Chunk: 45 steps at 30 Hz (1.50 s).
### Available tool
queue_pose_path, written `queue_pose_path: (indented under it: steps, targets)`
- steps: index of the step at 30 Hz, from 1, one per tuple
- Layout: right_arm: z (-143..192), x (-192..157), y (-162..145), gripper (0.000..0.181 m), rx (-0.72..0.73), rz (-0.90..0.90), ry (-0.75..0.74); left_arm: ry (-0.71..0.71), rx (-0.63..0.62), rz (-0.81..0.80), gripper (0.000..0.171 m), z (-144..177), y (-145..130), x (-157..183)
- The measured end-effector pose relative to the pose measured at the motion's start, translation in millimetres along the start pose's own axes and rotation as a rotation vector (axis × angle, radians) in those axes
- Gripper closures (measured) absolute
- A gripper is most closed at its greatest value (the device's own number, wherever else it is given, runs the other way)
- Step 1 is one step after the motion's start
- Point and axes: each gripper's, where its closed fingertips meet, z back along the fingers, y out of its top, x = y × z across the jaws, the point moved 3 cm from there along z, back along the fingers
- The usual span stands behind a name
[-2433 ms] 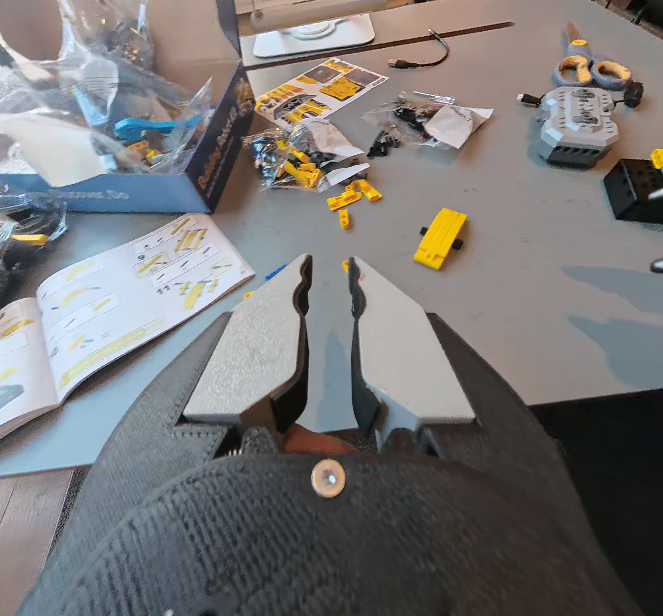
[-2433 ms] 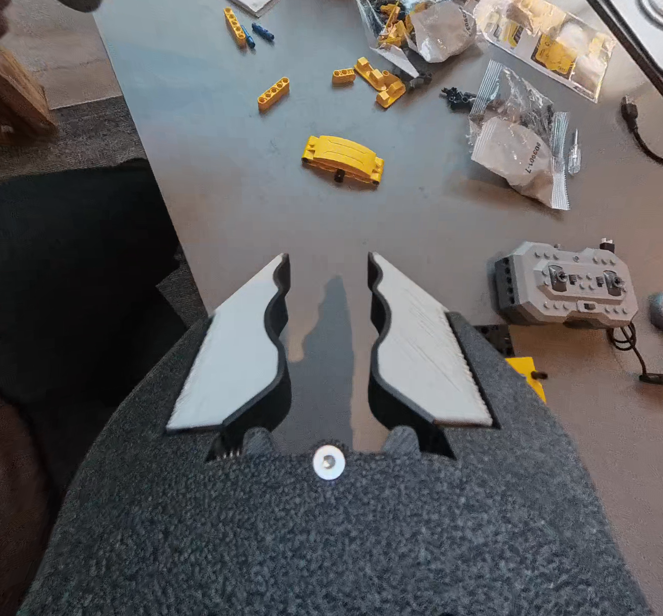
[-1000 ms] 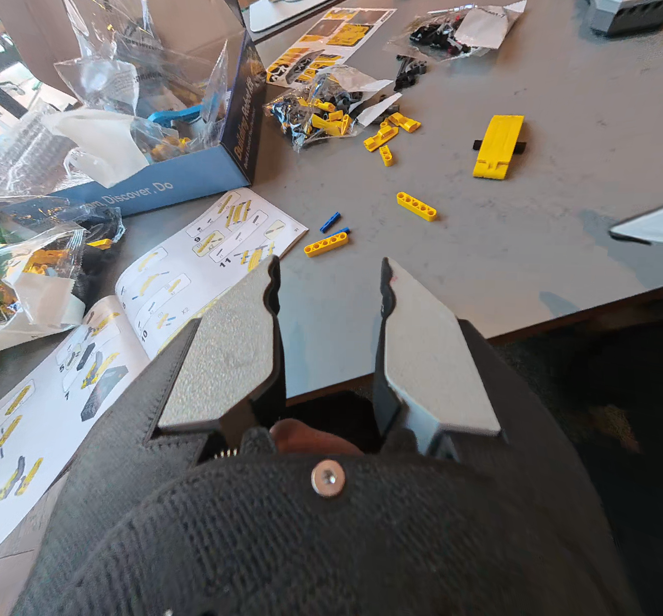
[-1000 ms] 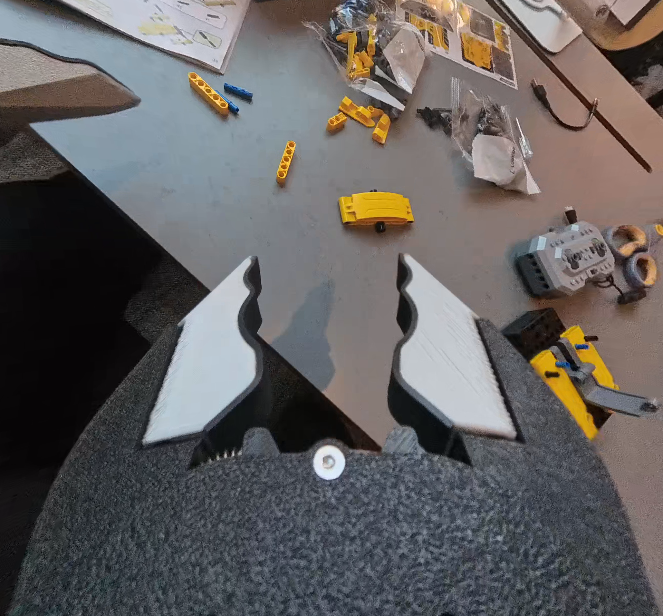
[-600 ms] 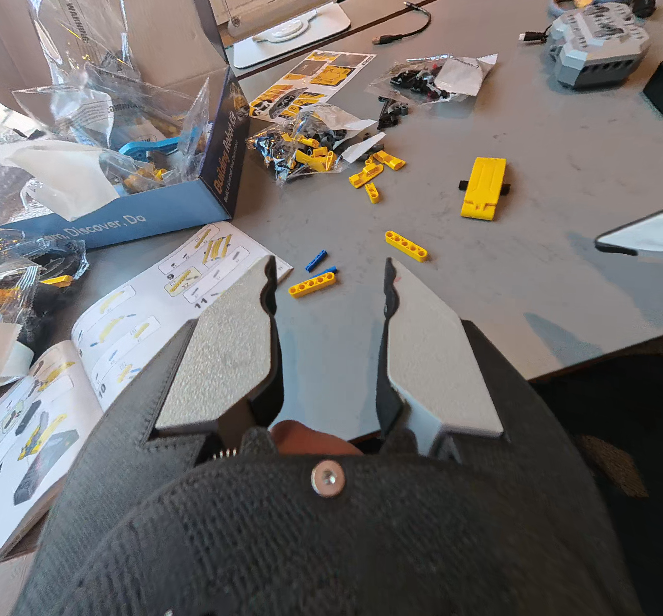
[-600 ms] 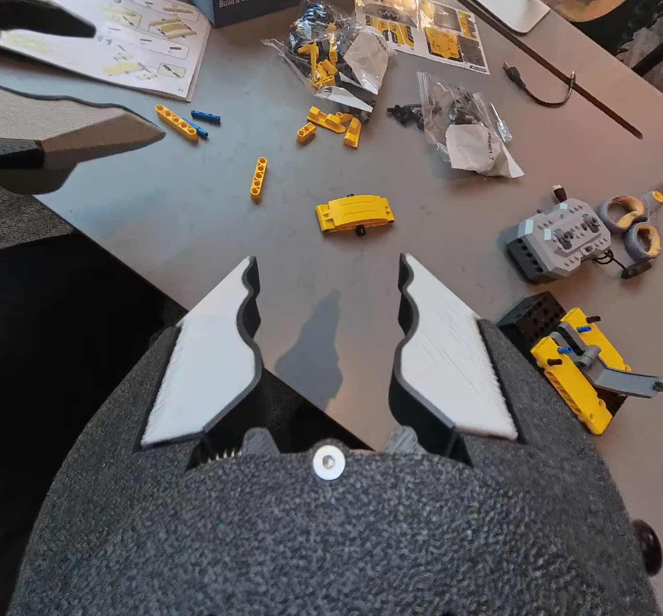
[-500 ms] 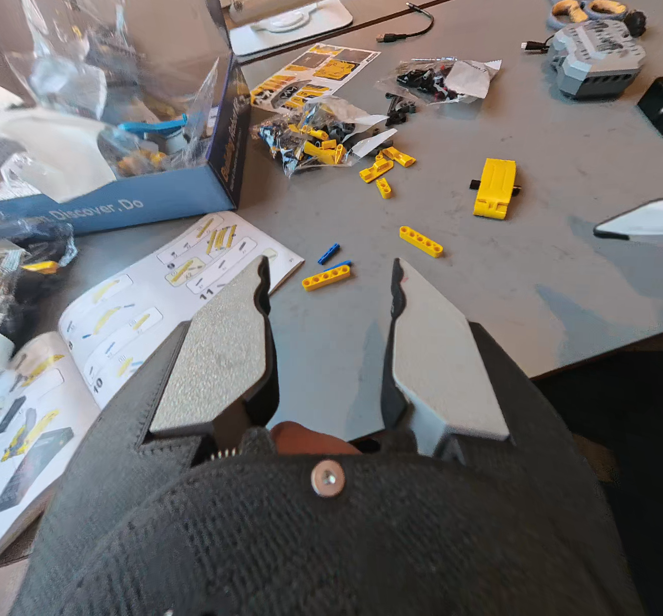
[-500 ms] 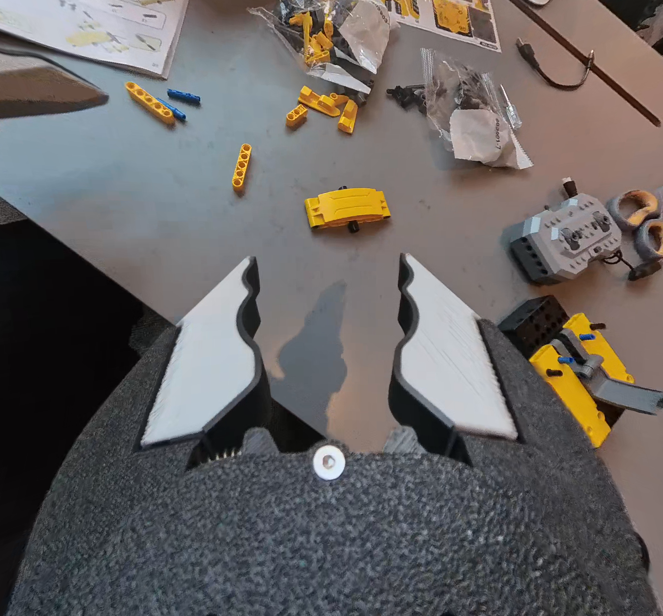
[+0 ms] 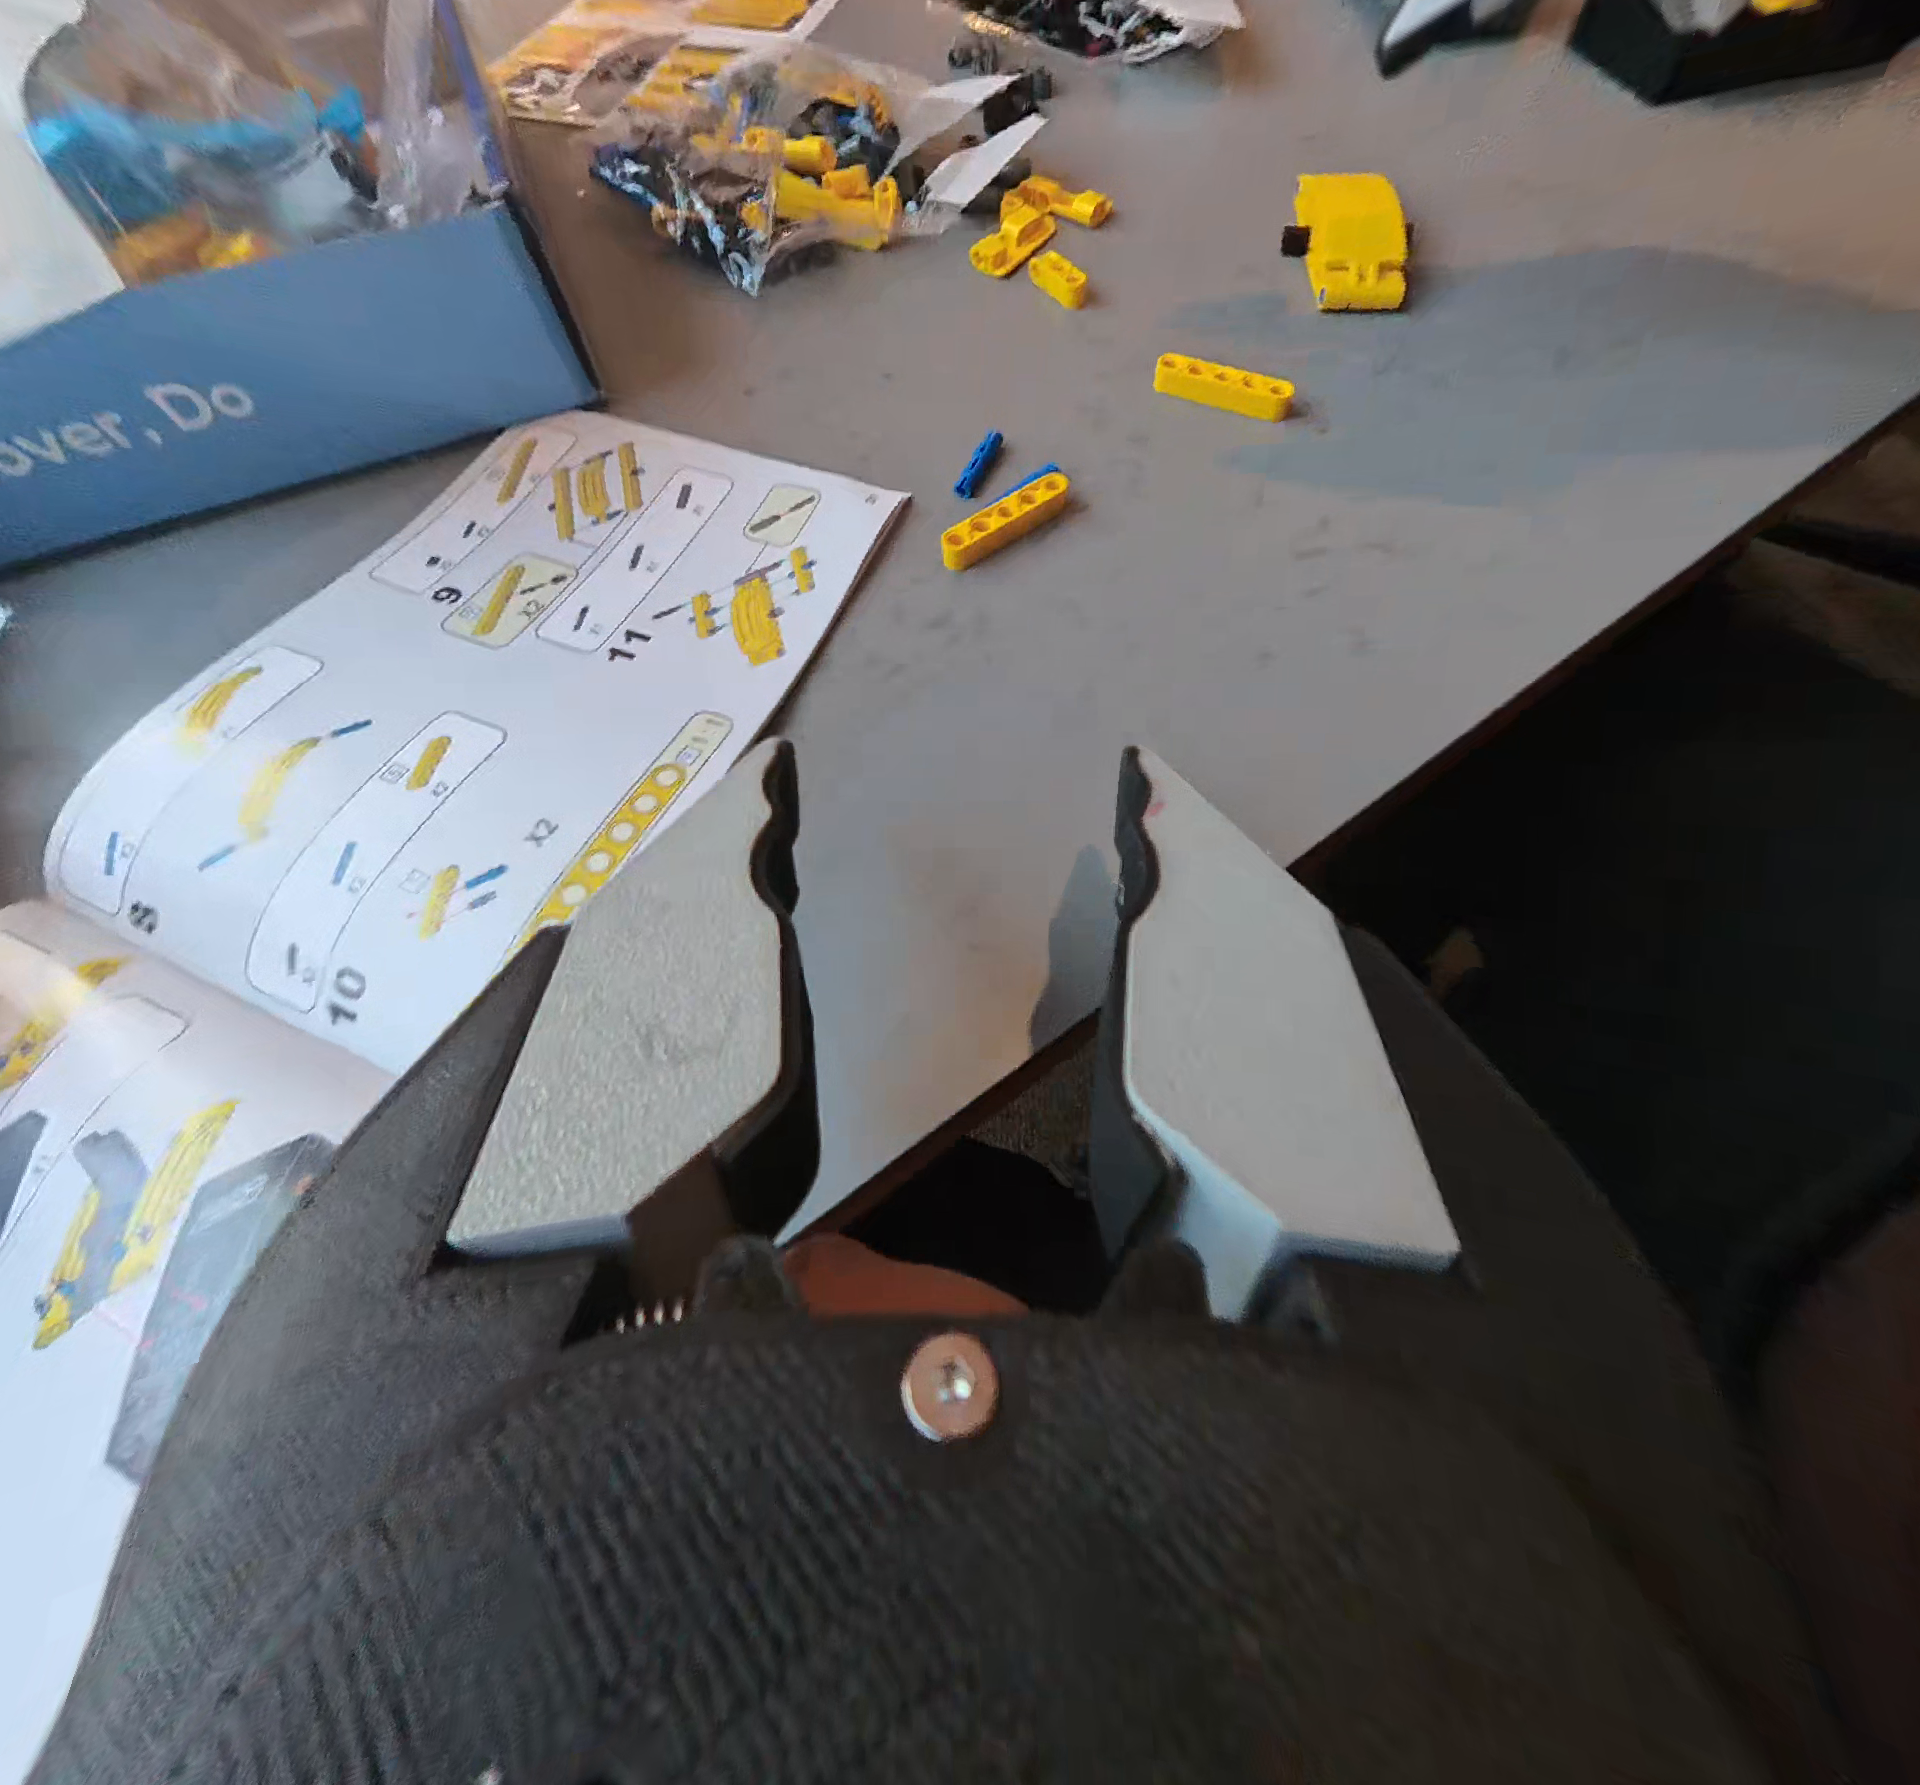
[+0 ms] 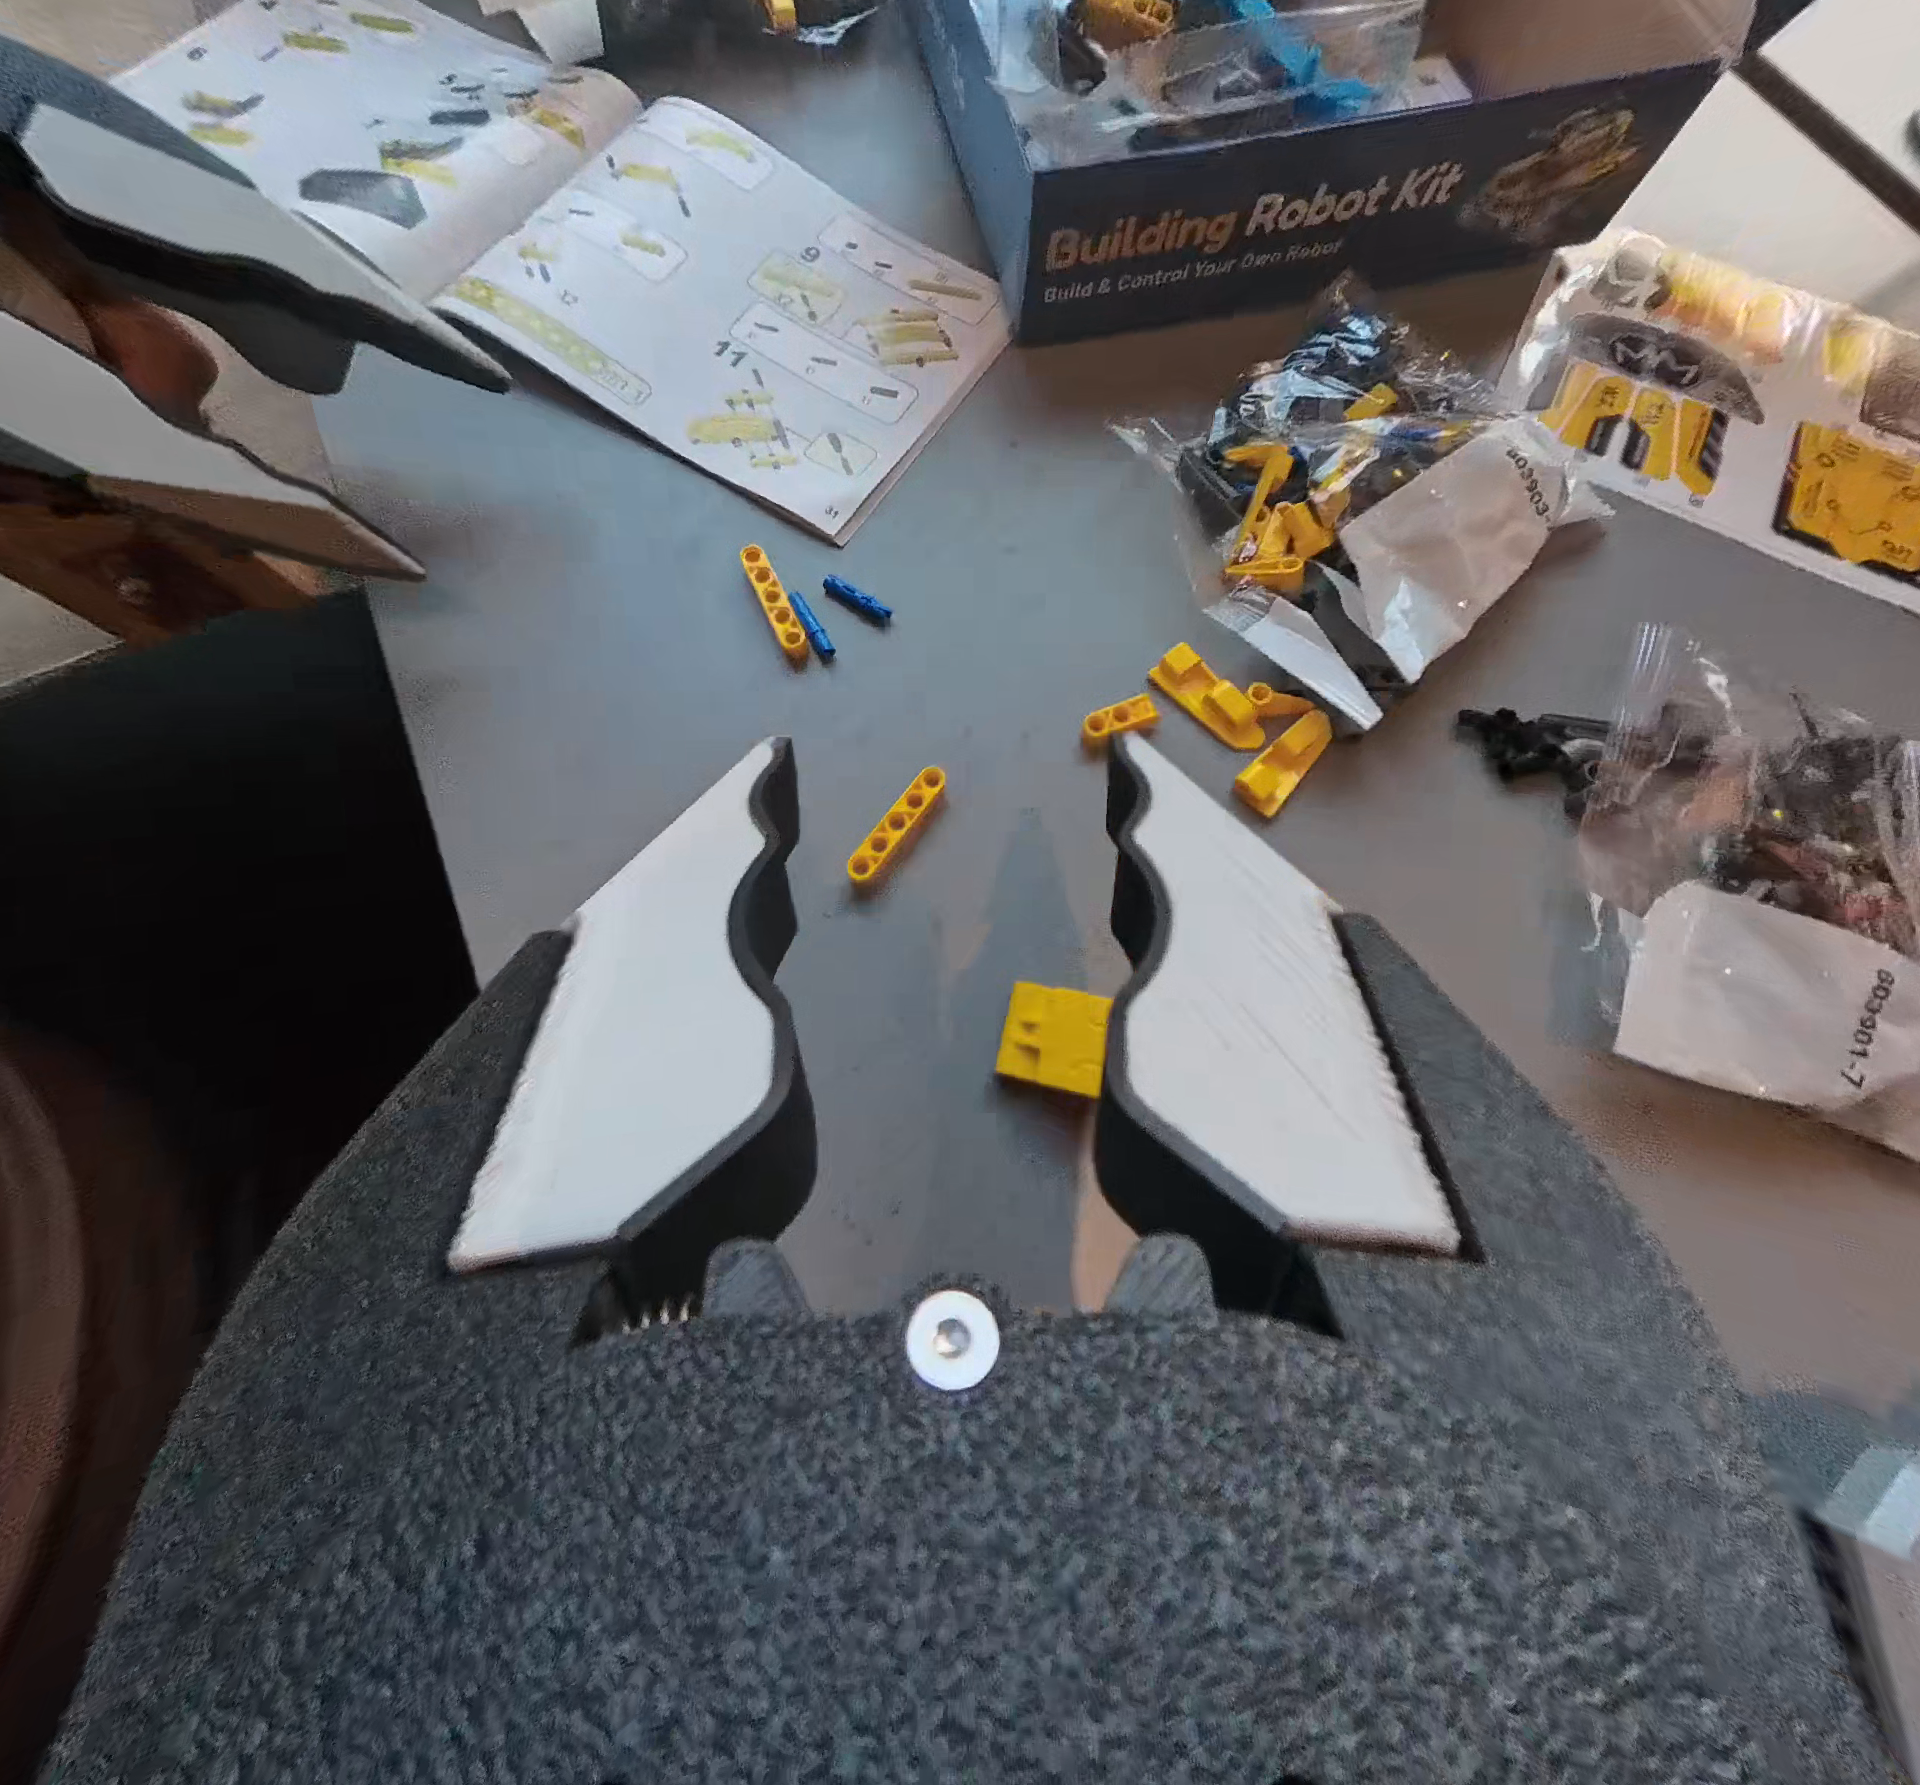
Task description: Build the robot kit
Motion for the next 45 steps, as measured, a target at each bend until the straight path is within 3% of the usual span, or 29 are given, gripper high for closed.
queue_pose_path:
  steps: [7, 13, 17, 19, 27, 33, 45]
  targets:
    - [-10, 7, 47, 0.126, 0.031, -0.004, 0.06, 0.046, -0.072, 0.005, 0.117, 21, -31, 5]
    - [-4, 5, 66, 0.131, -0.017, 0.074, -0.077, -0.029, 0.05, -0.048, 0.128, 38, -50, 31]
    - [5, -3, 74, 0.135, 0.06, 0.004, -0.08, -0.045, 0.085, -0.059, 0.133, 44, -56, 42]
    - [1, -7, 69, 0.136, 0.092, -0.046, -0.074, -0.042, 0.091, -0.082, 0.133, 43, -54, 47]
    - [-6, -18, 6, 0.14, -0.05, -0.064, -0.043, -0.133, 0.211, -0.193, 0.138, 31, -39, 75]
    - [-4, -25, -41, 0.139, -0.108, -0.059, -0.042, -0.155, 0.133, -0.193, 0.136, 19, -53, 77]
    - [-39, -30, -49, 0.133, -0.131, -0.101, -0.007, -0.136, 0.074, -0.207, 0.137, 12, -59, 70]
